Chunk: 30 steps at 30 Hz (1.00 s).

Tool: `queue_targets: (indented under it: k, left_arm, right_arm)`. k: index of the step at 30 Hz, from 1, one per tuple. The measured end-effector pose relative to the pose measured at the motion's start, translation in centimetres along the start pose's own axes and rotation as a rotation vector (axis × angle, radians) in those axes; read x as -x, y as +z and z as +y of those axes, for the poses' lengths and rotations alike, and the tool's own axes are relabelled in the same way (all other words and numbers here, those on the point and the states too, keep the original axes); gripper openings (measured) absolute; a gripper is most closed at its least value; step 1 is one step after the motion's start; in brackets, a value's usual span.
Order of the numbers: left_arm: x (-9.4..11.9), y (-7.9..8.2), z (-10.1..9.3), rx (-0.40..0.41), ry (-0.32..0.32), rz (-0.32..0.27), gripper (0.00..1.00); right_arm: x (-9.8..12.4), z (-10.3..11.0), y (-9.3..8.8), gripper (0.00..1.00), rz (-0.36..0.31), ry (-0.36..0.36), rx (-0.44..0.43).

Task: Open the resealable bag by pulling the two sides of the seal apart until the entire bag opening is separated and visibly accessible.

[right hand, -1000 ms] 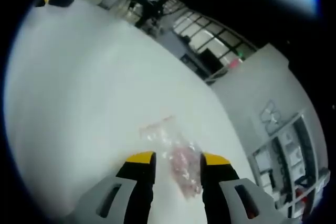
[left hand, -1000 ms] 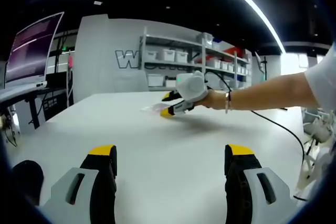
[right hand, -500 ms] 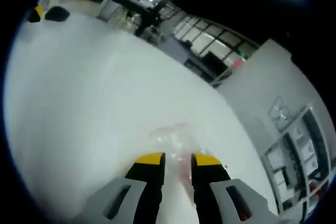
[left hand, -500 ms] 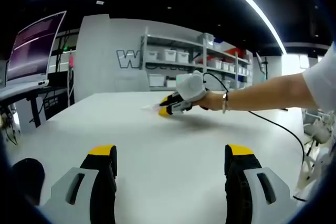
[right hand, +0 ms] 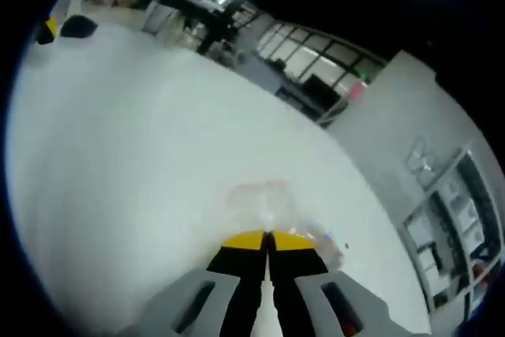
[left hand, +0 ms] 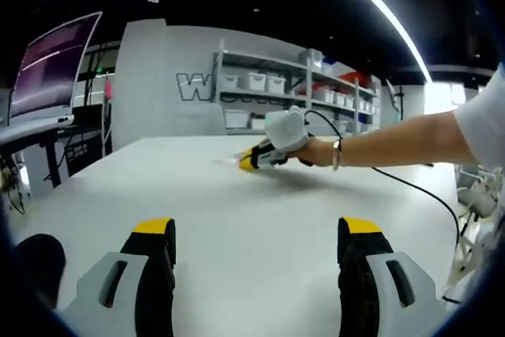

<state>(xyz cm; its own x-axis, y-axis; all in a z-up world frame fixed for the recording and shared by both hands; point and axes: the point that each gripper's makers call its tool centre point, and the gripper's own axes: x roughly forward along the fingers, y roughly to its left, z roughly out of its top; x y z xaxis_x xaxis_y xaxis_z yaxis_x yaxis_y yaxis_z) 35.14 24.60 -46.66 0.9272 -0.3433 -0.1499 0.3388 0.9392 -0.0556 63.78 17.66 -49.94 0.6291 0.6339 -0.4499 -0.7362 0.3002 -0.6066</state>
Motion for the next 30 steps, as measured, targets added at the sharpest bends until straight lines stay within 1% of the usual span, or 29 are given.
queue_targets:
  k: [2, 4, 6, 9, 11, 13, 15, 17, 19, 23, 24, 27, 30]
  left_arm:
    - [0.1, 0.1, 0.1, 0.0, 0.003, -0.003, 0.83]
    - [0.2, 0.3, 0.2, -0.001, 0.008, -0.006, 0.83]
    - [0.3, 0.4, 0.2, -0.002, 0.012, -0.011, 0.83]
    - [0.2, 0.5, 0.1, -0.003, 0.011, -0.012, 0.83]
    - [0.1, 0.4, -0.1, -0.005, 0.007, -0.007, 0.83]
    - [-0.2, 0.4, -0.4, -0.007, -0.001, -0.004, 0.83]
    - [-0.3, 0.5, -0.7, -0.011, -0.006, -0.004, 0.83]
    - [-0.3, 0.6, -0.9, -0.013, -0.009, -0.005, 0.83]
    - [-0.4, 0.7, -1.1, -0.016, -0.012, -0.004, 0.83]
    - [-0.5, 0.8, -1.4, -0.023, -0.016, -0.002, 0.83]
    - [-0.5, 0.9, -1.5, -0.025, -0.017, -0.001, 0.83]
    - [-0.5, 1.0, -1.8, -0.031, -0.02, 0.0, 0.83]
    - [-0.5, 1.1, -2.1, -0.034, -0.022, 0.0, 0.83]
  right_arm:
    - [0.0, -0.1, 0.0, 0.0, 0.0, -0.004, -0.013]
    - [0.2, -0.2, 0.2, 0.0, -0.008, -0.003, -0.057]
    - [0.7, -0.7, 0.5, 0.0, -0.025, -0.011, -0.145]
    - [1.8, -2.0, 0.7, 0.0, -0.068, -0.045, -0.274]
    - [2.5, -3.4, 1.0, 0.0, -0.111, -0.076, -0.391]
    - [2.5, -5.8, 1.2, 0.0, -0.153, -0.099, -0.504]
    - [3.8, -6.2, 0.8, 0.0, -0.183, -0.112, -0.565]
    - [4.7, -7.0, 0.9, 0.0, -0.196, -0.127, -0.585]
    - [5.7, -7.2, 0.6, 0.0, -0.204, -0.139, -0.594]
    - [6.9, -7.9, 0.6, 0.0, -0.244, -0.149, -0.681]
    - [7.1, -8.0, 0.4, 0.0, -0.251, -0.152, -0.691]
    - [8.0, -8.2, 0.4, 0.0, -0.265, -0.158, -0.703]
    - [9.0, -7.6, 1.1, 0.0, -0.279, -0.161, -0.723]
